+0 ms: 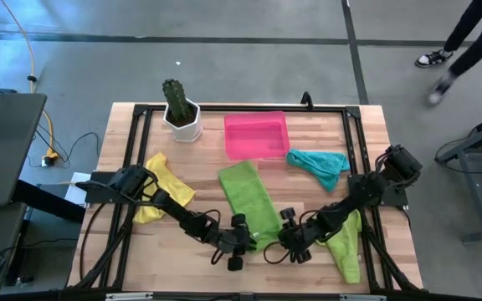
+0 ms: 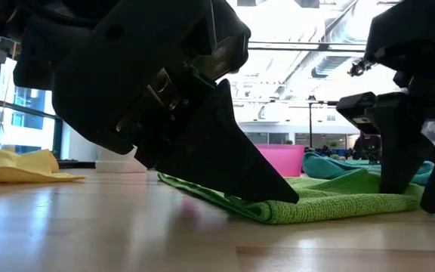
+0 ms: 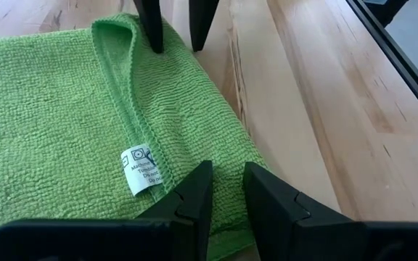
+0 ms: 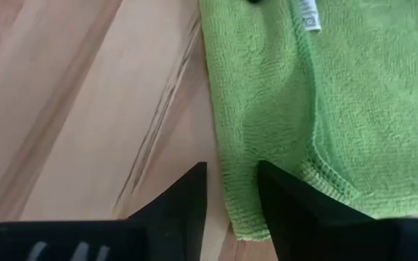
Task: Roll microfiber towels into tight, uniform cylinder then place into a basket
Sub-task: Roll the green microfiber cloth
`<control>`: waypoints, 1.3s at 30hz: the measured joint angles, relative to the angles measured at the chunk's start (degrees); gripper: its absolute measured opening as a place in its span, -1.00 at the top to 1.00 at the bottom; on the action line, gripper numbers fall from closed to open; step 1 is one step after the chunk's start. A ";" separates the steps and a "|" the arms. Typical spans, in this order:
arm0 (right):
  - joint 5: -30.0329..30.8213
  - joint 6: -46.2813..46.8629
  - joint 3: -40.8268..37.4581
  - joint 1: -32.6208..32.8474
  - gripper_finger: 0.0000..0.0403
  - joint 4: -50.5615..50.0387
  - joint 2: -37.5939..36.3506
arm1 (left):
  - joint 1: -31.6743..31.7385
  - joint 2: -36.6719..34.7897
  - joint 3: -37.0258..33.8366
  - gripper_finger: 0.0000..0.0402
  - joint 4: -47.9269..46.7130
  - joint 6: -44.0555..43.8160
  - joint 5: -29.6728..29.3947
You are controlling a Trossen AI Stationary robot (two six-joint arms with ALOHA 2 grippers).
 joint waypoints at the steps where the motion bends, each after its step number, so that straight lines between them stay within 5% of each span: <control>1: 0.54 0.41 0.00 0.00 0.34 -0.08 0.00 | 0.00 0.02 0.00 0.63 0.00 0.00 0.03; 8: 2.04 -2.08 0.90 0.00 0.17 -1.22 -0.94 | 0.00 0.02 -0.02 0.63 -0.02 0.00 0.15; 39: 2.96 -2.30 4.29 -1.57 0.16 -9.34 2.62 | -0.11 0.02 -0.04 0.63 0.06 0.02 3.17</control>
